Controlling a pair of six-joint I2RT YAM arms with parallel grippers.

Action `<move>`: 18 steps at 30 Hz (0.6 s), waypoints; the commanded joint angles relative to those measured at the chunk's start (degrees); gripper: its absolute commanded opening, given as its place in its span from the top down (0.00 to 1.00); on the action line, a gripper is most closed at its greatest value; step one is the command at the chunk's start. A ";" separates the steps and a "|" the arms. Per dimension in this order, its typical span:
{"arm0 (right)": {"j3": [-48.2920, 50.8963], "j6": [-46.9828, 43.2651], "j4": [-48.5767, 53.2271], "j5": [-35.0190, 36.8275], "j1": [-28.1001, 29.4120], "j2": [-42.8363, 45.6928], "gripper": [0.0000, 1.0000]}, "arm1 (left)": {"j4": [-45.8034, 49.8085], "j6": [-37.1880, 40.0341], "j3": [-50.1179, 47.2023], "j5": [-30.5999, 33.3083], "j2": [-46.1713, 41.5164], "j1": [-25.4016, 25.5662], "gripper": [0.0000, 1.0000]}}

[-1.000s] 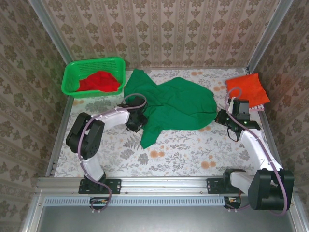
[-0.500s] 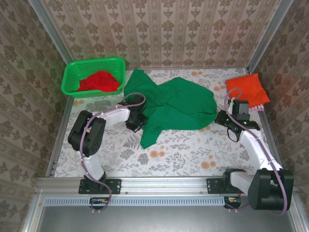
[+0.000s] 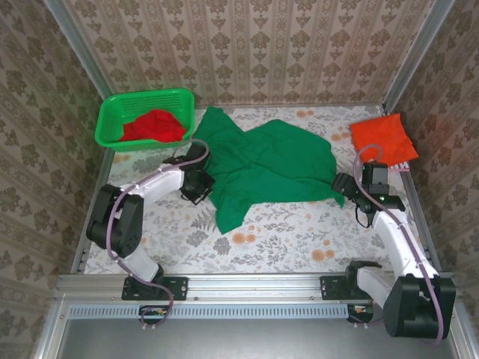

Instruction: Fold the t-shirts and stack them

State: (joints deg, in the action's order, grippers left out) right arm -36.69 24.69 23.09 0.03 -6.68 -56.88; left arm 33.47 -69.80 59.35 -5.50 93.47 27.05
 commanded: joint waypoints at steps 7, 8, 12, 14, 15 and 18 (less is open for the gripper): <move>0.75 2.15 2.51 -6.04 -0.42 2.13 0.10 | 3.79 6.48 -5.05 -4.48 -5.38 -6.84 1.00; 0.60 2.06 2.36 -6.51 -0.44 1.24 0.10 | 3.59 6.77 -5.27 -4.67 -5.48 -7.19 1.00; 0.48 2.96 0.75 -8.90 -0.43 -1.88 0.10 | 5.11 9.18 -4.41 -5.82 -5.49 -8.67 1.00; 0.56 3.37 -0.04 -9.99 -0.38 -3.07 0.10 | 7.43 10.88 -4.16 -5.58 -6.36 -10.24 1.00; 0.48 3.45 -0.15 -10.30 -0.41 -3.55 0.10 | 8.04 11.60 -4.41 -5.65 -6.79 -10.86 1.00; 0.13 3.20 0.14 -10.40 -0.33 -4.59 0.10 | 10.65 12.82 -5.23 -5.04 -8.61 -12.42 1.00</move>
State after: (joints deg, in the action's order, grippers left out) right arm -36.62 27.07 23.81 -8.36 -6.83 -60.90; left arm 39.00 -60.23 54.65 -10.72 87.64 15.99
